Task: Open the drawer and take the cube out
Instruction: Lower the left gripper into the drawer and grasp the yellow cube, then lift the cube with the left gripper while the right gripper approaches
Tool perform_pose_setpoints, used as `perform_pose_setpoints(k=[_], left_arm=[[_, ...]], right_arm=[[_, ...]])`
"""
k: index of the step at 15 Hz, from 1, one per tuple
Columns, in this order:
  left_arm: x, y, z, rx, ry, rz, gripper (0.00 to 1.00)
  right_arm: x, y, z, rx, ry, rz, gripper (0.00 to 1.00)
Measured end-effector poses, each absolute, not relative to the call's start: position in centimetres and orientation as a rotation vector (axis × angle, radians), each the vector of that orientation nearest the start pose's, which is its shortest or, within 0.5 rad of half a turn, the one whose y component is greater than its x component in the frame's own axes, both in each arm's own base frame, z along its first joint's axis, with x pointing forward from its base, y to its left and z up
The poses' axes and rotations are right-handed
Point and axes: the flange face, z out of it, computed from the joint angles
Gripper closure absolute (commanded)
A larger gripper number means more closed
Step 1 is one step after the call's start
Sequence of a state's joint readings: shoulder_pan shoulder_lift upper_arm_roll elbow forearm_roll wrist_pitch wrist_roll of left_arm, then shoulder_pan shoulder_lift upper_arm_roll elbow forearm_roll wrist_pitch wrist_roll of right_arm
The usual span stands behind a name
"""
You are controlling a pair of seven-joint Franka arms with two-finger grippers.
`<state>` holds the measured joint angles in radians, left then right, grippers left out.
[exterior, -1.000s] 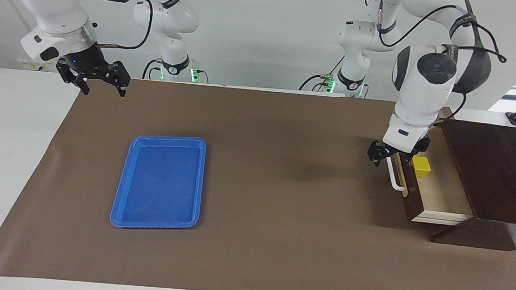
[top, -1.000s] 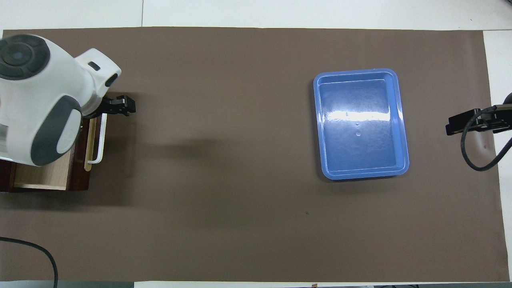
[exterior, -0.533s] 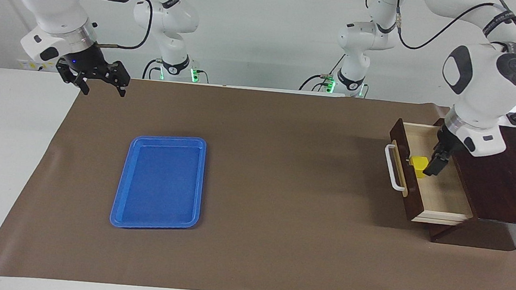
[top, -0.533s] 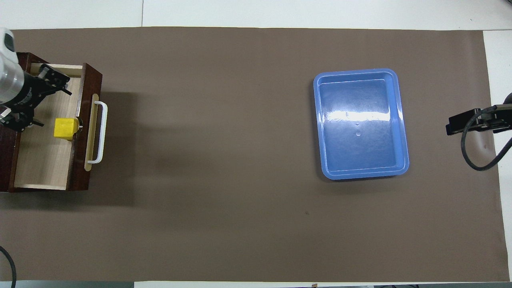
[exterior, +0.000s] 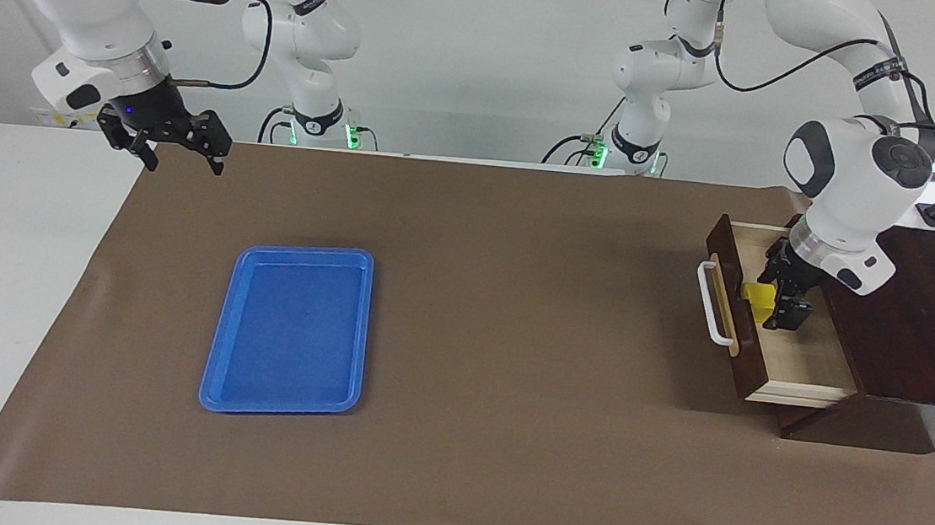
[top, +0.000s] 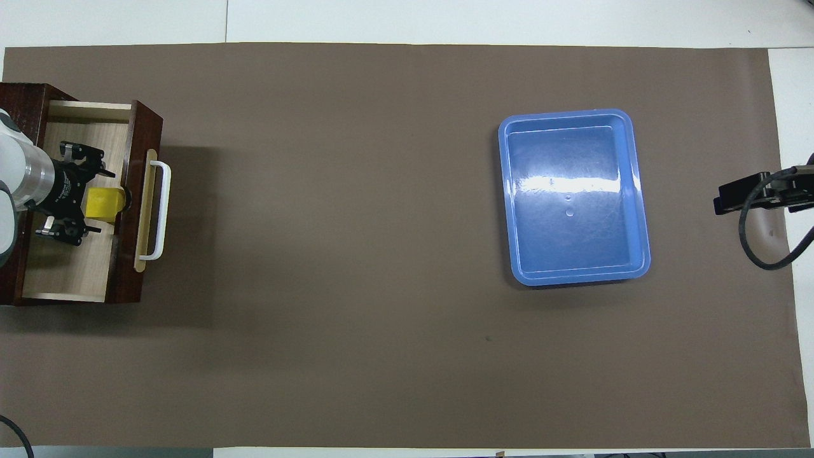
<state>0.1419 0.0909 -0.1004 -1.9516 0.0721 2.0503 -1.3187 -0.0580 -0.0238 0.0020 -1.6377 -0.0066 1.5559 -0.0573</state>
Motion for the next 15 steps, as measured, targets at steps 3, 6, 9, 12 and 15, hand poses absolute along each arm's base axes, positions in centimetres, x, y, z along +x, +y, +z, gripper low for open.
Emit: perform_pose_setpoints(k=[3, 6, 9, 12, 15], left_arm=[[57.6, 3.2, 43.1, -2.426, -1.929, -0.057, 0.00], [57.4, 4.4, 43.0, -2.401, -1.959, -0.057, 0.83], [57.4, 4.6, 43.0, -2.359, -2.012, -0.058, 1.00], [57.7, 4.5, 44.3, -2.332, -2.014, -0.020, 1.00], [59.2, 4.3, 49.4, -2.303, -2.000, 0.052, 1.00]], right_arm=[[54.3, -2.7, 60.5, -3.133, -0.002, 0.091, 0.00], [54.3, -1.6, 60.3, -3.078, 0.205, 0.100, 0.00], [54.0, 0.5, 59.1, -2.996, 0.425, 0.119, 0.00], [53.6, 4.8, 56.8, -2.895, 0.666, 0.115, 0.00], [53.4, 10.5, 54.6, -2.763, 0.920, 0.143, 0.00]])
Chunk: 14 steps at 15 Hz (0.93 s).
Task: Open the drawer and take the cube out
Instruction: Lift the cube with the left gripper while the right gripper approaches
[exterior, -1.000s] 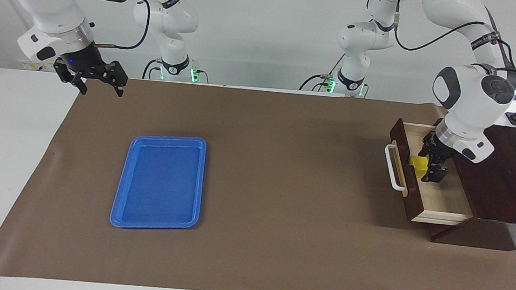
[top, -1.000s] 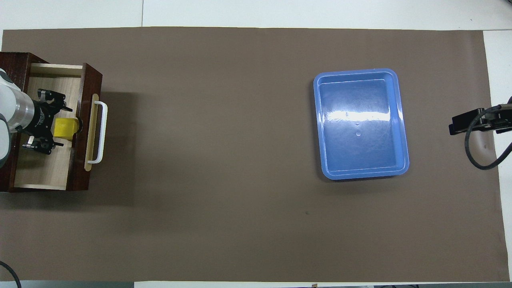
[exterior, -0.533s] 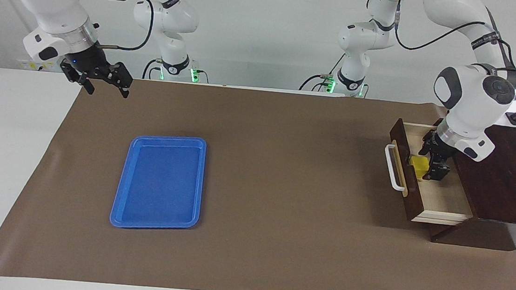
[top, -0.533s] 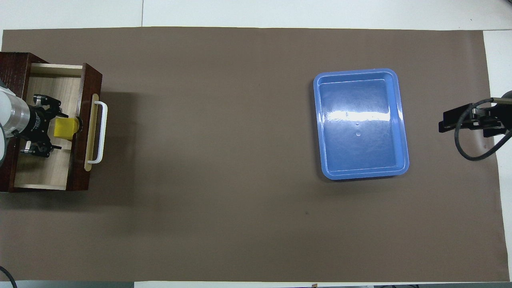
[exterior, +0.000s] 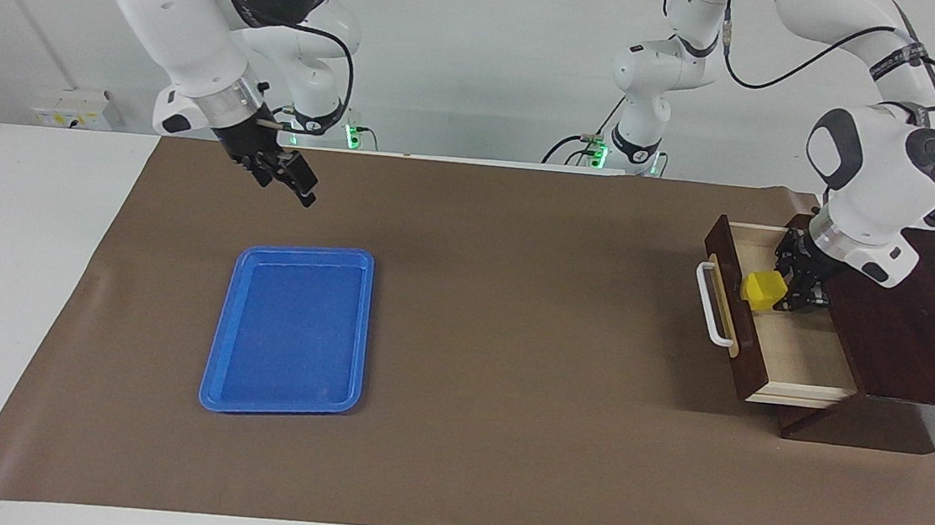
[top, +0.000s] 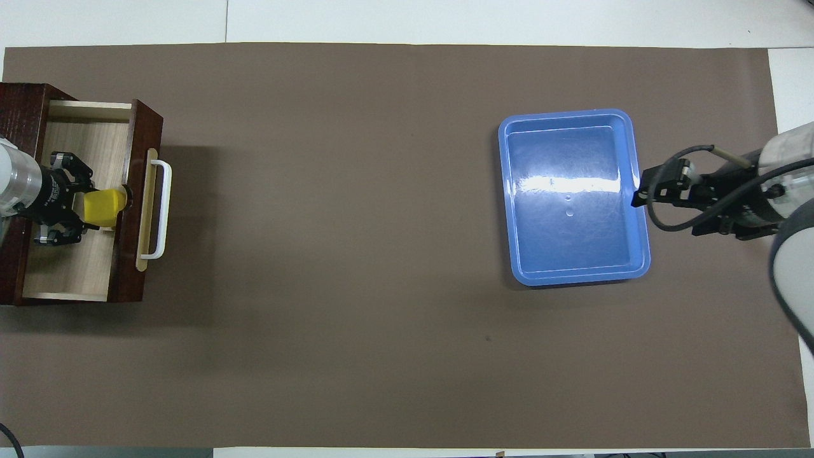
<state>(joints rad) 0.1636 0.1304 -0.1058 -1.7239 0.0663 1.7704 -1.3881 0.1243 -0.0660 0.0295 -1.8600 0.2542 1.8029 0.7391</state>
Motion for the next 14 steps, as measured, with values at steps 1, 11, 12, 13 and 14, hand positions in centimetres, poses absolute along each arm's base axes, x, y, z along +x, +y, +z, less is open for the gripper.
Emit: perform_pose_setpoints(k=[1, 11, 12, 13, 14], left_arm=[[59.6, 3.9, 51.4, -2.304, -2.000, 0.069, 1.00], [54.9, -21.5, 47.8, -2.144, -2.147, 0.035, 1.00], [54.0, -23.4, 47.3, -2.131, -2.156, 0.029, 1.00], [53.0, -25.2, 47.3, -2.126, -2.157, 0.024, 1.00], [52.2, -26.8, 47.4, -2.124, -2.161, 0.017, 1.00]], right_arm=[[53.5, 12.2, 53.9, -2.714, 0.990, 0.160, 0.00], [54.4, 26.2, 45.7, -2.359, 1.388, 0.344, 0.00], [54.4, 26.5, 45.4, -2.336, 1.400, 0.364, 0.00], [54.4, 27.0, 45.1, -2.287, 1.423, 0.390, 0.00], [54.5, 27.3, 44.8, -2.231, 1.444, 0.416, 0.00]])
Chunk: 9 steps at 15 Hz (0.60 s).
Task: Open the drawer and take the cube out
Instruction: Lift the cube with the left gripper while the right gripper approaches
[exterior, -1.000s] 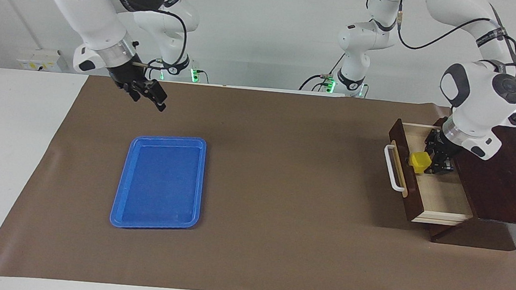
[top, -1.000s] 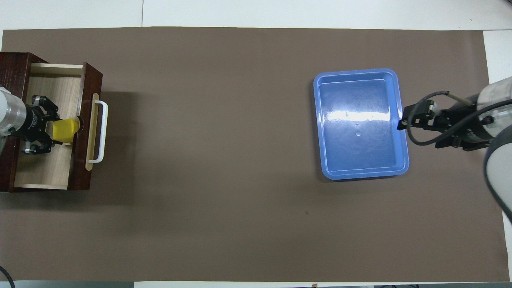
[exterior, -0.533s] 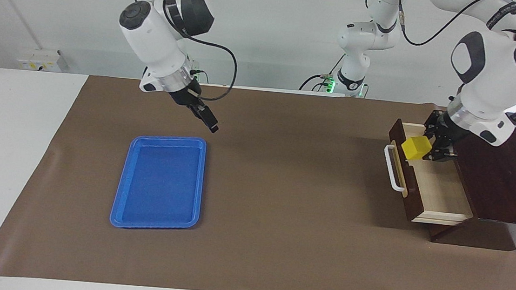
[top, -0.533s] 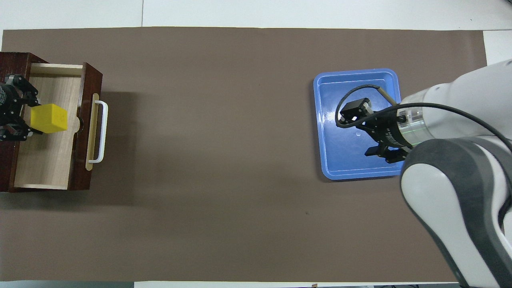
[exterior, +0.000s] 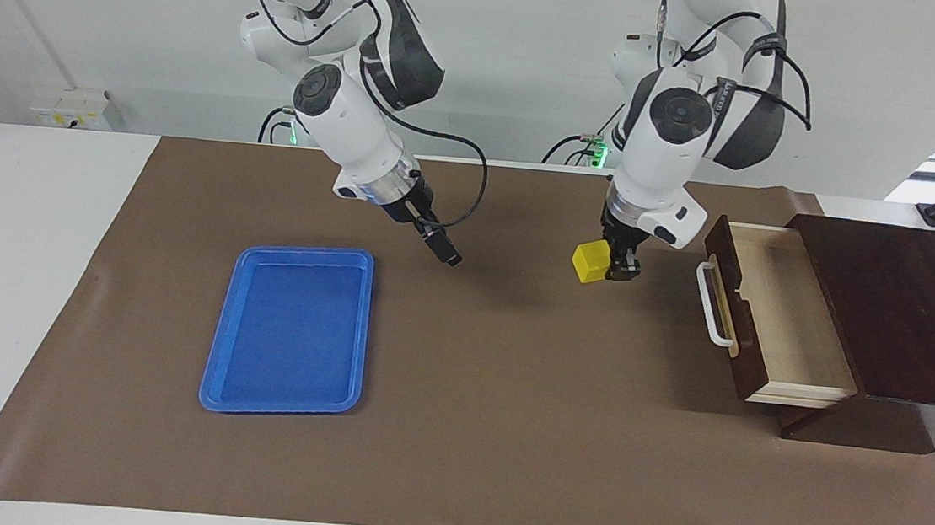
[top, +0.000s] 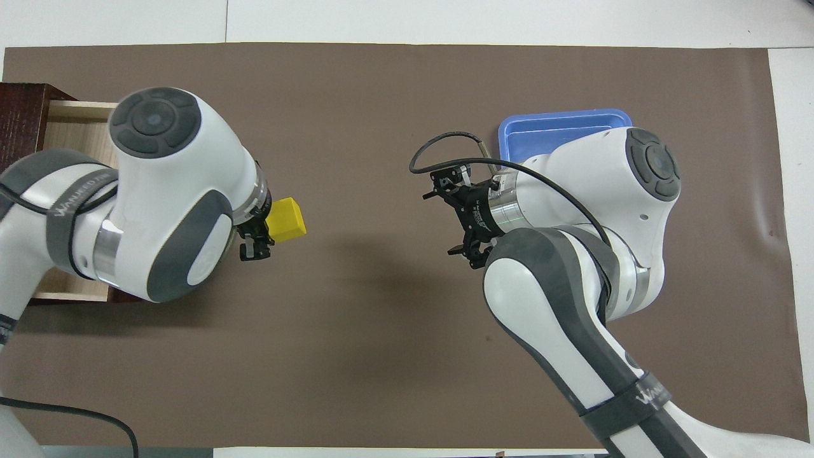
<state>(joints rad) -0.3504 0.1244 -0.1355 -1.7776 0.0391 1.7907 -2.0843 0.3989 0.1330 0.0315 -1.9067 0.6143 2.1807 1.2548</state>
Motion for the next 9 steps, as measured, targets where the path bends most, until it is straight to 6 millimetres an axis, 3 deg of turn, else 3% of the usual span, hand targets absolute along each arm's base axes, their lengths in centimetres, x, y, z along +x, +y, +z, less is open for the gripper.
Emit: perform_pose_setpoints(k=[6, 9], left_arm=[[48.6, -33.5, 47.8, 2.158, 2.355, 0.025, 1.00], [49.2, -33.7, 46.8, 2.068, 2.356, 0.034, 1.00]], right_arm=[[54.6, 27.9, 41.5, -2.121, 1.520, 0.551, 0.00], [54.9, 28.5, 39.7, -2.115, 1.536, 0.640, 0.00]])
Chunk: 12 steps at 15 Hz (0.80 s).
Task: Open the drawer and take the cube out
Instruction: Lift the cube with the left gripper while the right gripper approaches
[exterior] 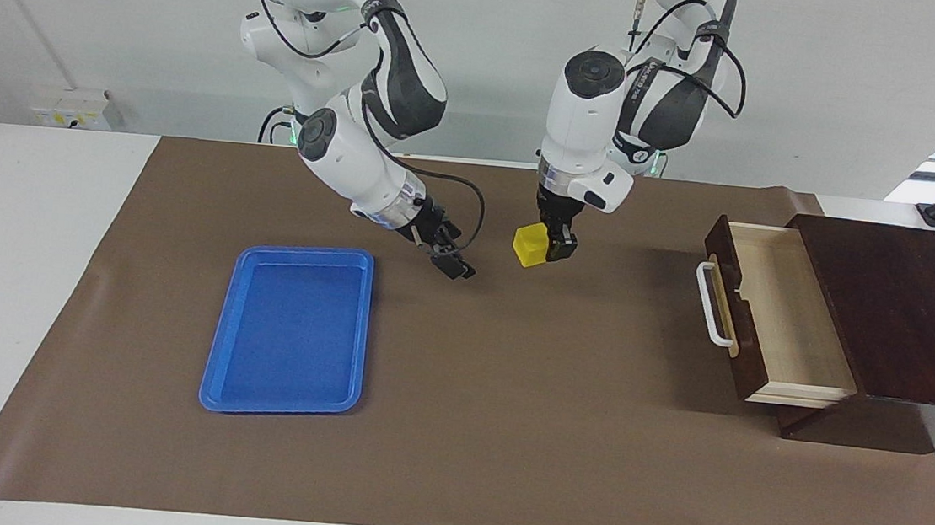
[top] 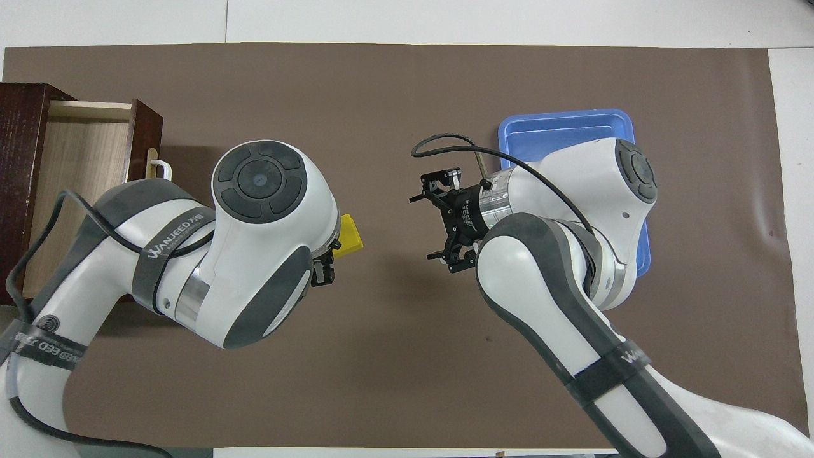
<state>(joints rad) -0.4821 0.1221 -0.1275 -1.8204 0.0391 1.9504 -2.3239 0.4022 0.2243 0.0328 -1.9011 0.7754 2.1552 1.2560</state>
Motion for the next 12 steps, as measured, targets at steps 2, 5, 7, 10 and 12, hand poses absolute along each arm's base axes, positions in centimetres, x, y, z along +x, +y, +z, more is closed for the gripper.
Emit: perform_pose_setpoints(k=[2, 5, 7, 10, 12], left_arm=[[50.0, -33.5, 46.3, 2.035, 2.346, 0.038, 1.00], [50.5, -33.3, 46.1, 2.012, 2.334, 0.042, 1.00], [50.5, -33.2, 45.9, 2.010, 2.338, 0.042, 1.00], [50.3, -33.1, 45.1, 2.014, 2.340, 0.041, 1.00], [50.2, -33.0, 44.5, 2.017, 2.340, 0.040, 1.00]], right_arm=[[55.4, 29.1, 39.4, -2.095, 1.530, 0.705, 0.00], [56.0, 30.0, 39.1, -2.083, 1.522, 0.725, 0.00], [56.1, 30.8, 38.5, -2.099, 1.504, 0.727, 0.00], [56.2, 32.2, 38.4, -2.124, 1.456, 0.712, 0.00], [56.9, 32.9, 38.7, -2.123, 1.439, 0.702, 0.00]])
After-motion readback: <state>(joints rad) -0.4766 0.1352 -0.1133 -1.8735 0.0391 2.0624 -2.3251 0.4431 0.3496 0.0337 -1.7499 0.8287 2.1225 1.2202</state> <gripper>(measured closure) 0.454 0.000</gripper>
